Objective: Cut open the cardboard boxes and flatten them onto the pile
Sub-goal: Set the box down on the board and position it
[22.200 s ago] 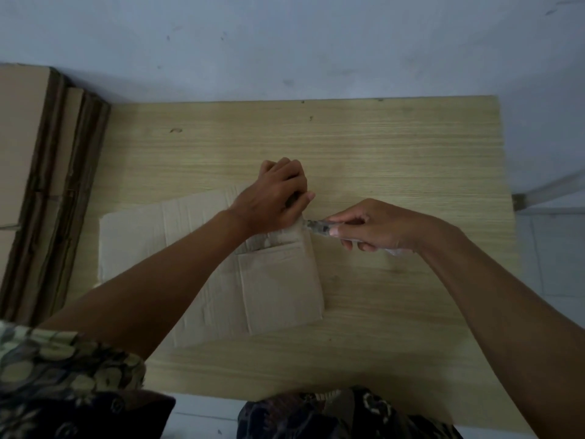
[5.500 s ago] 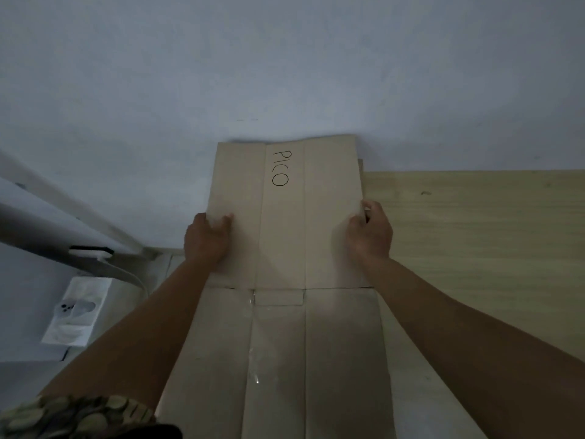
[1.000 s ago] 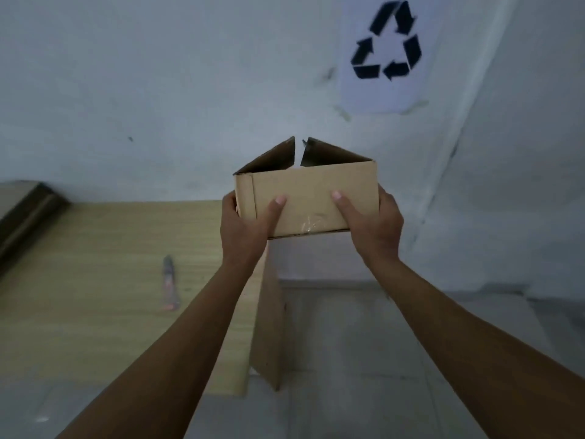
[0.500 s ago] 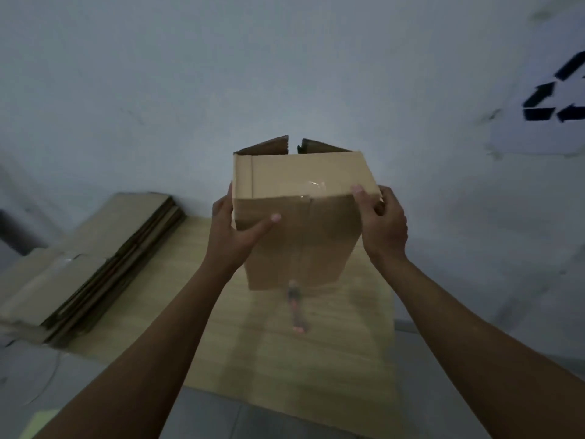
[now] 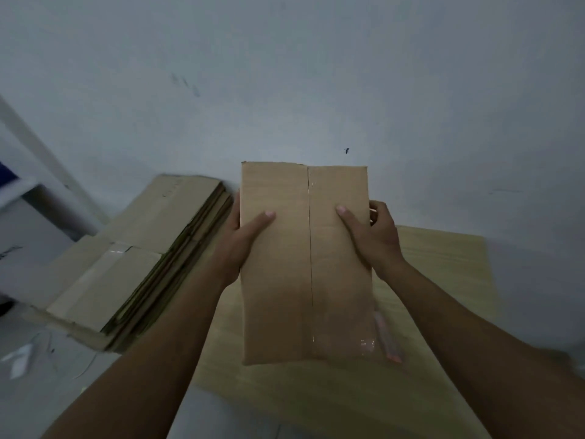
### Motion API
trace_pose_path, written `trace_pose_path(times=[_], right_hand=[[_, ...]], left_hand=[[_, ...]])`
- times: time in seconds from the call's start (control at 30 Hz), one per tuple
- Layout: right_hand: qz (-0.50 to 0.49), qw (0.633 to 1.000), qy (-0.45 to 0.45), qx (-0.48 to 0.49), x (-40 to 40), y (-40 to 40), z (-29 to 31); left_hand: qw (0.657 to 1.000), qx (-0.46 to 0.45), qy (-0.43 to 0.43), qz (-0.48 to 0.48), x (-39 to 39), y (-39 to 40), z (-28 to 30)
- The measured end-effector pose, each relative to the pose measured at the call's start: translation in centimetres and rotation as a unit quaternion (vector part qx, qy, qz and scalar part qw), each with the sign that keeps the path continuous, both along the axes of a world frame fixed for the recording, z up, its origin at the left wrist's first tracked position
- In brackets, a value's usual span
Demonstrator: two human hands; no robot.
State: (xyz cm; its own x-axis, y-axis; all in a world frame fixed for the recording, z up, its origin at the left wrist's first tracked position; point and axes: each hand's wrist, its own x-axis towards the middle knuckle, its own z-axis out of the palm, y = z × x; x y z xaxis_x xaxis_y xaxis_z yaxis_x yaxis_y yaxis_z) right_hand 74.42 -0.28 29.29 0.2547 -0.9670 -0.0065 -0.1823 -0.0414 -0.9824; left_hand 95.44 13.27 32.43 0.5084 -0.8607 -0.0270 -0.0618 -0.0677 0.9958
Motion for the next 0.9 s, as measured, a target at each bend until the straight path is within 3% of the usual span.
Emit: trace_pose_path(times=[0.3,0.53,0.67,0.77,0.83,0.9], right_hand=[[-0.021,0.995,0.077,0.063,8.5,3.5,-8.5],[-0.096,0.966,0.186,0.151,12.2,8.2,-13.2],[-0.125,0.955,0.206,0.171,12.4,8.7,-15.0],[-0.137,0.952,0.219,0.167,12.3,8.5,-15.4],[-0.14,0.951,0.222,0.163,12.4,8.2,-15.7],[-0.14,0.951,0.224,0.163,12.3,8.1,-15.7]], left_hand=[[0.981,0.137,0.12,-0.061,13.4,-3.9,-9.2],[0.948,0.252,0.149,-0.123,16.4,-4.2,-16.0],[0.944,0.267,0.133,-0.138,16.2,-5.0,-18.2],[0.955,0.265,0.026,-0.128,15.2,-6.0,-19.2],[0.945,0.268,-0.139,-0.125,14.7,-6.9,-19.8],[0.914,0.199,-0.325,-0.137,14.0,-7.9,-19.9]])
